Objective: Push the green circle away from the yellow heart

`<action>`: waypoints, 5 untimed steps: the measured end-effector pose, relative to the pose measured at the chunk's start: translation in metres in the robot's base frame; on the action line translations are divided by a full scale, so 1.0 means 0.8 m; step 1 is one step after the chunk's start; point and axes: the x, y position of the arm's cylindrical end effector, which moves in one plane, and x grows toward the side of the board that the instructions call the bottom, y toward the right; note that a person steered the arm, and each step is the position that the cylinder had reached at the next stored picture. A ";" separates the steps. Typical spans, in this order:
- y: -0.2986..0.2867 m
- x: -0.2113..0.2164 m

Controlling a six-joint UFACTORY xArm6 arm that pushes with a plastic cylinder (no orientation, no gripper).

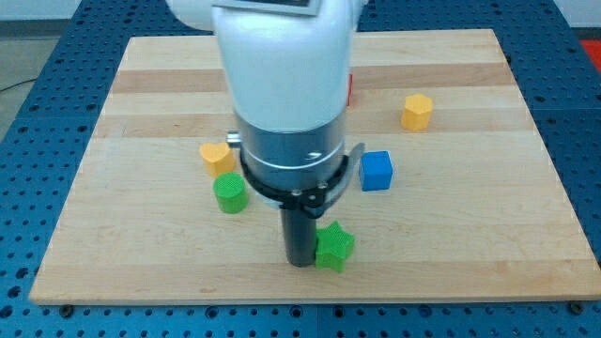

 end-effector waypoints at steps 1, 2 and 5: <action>0.021 0.000; 0.018 0.000; -0.170 -0.028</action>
